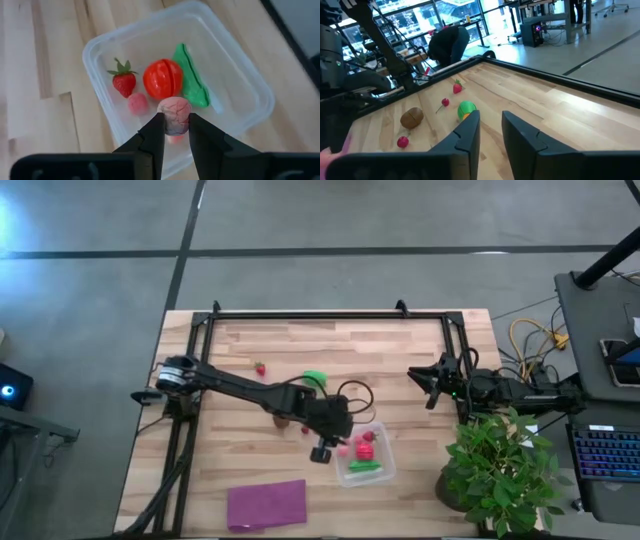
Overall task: Pick and placing Produce into tupperware
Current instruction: Put the pink peach into the transparent container, then put the green corn into the transparent container
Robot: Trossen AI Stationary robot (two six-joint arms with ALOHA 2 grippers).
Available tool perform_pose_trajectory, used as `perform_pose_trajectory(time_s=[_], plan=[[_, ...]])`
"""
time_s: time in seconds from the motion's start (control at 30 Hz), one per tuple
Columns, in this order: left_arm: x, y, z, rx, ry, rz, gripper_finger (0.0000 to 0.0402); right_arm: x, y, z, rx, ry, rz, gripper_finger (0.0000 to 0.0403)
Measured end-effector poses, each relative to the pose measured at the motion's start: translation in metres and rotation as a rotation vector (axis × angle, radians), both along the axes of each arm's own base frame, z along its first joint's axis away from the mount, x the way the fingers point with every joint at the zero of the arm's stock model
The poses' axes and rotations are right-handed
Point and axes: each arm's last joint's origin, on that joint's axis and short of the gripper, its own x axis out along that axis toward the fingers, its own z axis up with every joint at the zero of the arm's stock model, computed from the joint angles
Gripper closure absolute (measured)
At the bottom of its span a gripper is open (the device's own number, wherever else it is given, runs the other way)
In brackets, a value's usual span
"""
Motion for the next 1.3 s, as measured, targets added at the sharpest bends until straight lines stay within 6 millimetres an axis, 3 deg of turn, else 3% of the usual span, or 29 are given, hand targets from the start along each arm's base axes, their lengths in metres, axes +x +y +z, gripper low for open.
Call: perform_pose_trajectory(time_s=[0.17, 0.47, 0.6, 0.73, 0.87, 0.97, 1.07, 1.3], plan=[[0.011, -0.007, -0.005, -0.085, -0.049, 0.045, 0.0309, 0.0, 0.0, 0.0, 0.0, 0.0, 0.0, 0.0321], [0.017, -0.009, -0.021, -0.187, 0.033, 0.186, 0.0192, 0.0, 0.0, 0.0, 0.0, 0.001, 0.0, 0.0324], [0.015, -0.001, -0.004, -0.155, 0.0, 0.336, 0.0173, 0.0, 0.0, 0.0, 0.0, 0.0, 0.0, 0.033], [-0.005, 0.024, 0.04, 0.073, 0.021, 0.426, 0.0172, 0.0, 0.0, 0.0, 0.0, 0.0, 0.0, 0.0333], [-0.031, 0.058, 0.055, 0.321, 0.147, 0.375, 0.0172, 0.0, 0.0, 0.0, 0.0, 0.001, 0.0, 0.033], [-0.038, 0.096, 0.048, 0.208, 0.22, 0.378, 0.0172, 0.0, 0.0, 0.0, 0.0, 0.002, 0.0, 0.0326], [-0.043, 0.129, 0.035, 0.212, 0.274, 0.405, 0.0172, 0.0, 0.0, 0.0, 0.0, 0.003, -0.002, 0.0322], [-0.042, 0.167, -0.004, 0.237, 0.361, 0.216, 0.0172, 0.0, 0.0, 0.0, 0.0, 0.001, -0.002, 0.0325]])
